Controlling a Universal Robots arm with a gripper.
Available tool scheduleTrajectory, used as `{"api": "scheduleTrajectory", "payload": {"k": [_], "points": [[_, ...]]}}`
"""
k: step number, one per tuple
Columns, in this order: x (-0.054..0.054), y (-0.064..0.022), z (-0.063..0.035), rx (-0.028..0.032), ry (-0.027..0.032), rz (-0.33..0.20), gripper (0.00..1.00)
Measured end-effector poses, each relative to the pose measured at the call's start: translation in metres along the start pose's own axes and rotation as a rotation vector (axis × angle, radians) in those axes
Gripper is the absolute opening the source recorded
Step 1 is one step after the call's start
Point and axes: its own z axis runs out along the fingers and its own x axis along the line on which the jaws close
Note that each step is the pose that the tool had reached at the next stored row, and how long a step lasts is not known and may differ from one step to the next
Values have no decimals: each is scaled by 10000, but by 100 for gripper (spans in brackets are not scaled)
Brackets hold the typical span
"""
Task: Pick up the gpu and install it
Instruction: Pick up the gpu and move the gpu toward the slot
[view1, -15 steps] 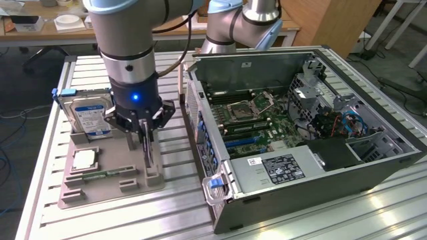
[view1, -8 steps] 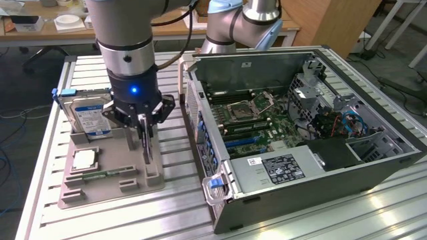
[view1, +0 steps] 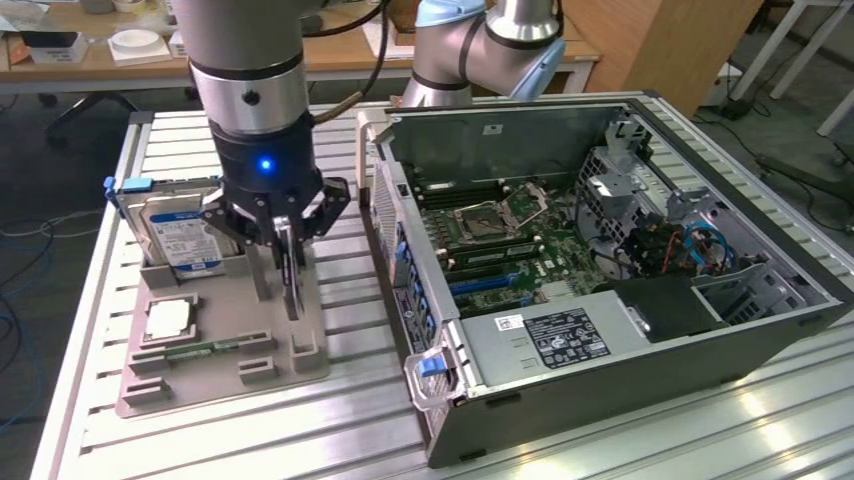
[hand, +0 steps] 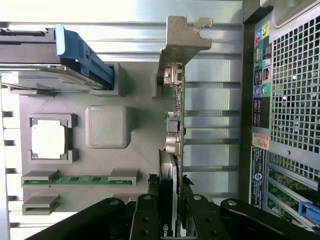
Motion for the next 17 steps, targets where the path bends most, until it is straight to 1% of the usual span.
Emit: {"api": "scheduleTrajectory", "payload": {"k": [5,9,17], "points": [[-1,0,-66,0,0,0,27],[-3,1,-156,0,-1,-1,27],[-9,3,-510,0,0,0,27]]}}
